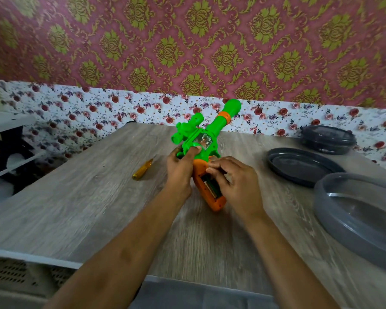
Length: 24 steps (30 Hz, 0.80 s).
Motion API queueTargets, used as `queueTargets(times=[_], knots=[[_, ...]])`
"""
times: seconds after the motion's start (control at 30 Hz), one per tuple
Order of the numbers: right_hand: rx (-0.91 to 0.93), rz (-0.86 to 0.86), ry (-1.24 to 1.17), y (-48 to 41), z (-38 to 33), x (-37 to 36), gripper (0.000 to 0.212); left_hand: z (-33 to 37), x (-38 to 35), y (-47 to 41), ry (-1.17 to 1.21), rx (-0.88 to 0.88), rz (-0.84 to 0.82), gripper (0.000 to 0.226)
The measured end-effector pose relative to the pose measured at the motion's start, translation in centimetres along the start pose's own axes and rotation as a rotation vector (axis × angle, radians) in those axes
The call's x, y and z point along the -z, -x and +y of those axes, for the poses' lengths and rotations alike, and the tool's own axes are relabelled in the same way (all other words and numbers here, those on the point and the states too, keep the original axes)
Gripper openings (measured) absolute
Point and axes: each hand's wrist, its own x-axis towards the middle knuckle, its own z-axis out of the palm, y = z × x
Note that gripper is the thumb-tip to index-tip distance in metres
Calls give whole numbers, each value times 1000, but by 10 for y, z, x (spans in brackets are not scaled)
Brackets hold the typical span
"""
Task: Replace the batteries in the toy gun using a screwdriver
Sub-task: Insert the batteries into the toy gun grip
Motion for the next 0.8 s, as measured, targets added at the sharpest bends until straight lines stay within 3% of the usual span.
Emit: queueTargets(times=[0.17, 0.33, 0.67, 0.73, 0.8], knots=[[-50, -16, 70, 2, 0, -3, 14, 1, -2, 1, 1, -4, -18, 14], [-12, -102, 199, 9, -6, -11, 35, 6, 2, -2, 79, 56, 92, 20], [115, -313, 468, 21, -9, -20, 40, 12, 11, -9, 236, 105, 247, 28], [91, -331, 364, 21, -5, -19, 41, 13, 11, -9, 220, 103, 244, 30], [-47, -290, 89, 20, -2, -14, 41, 13, 11, -8, 198, 103, 221, 28]])
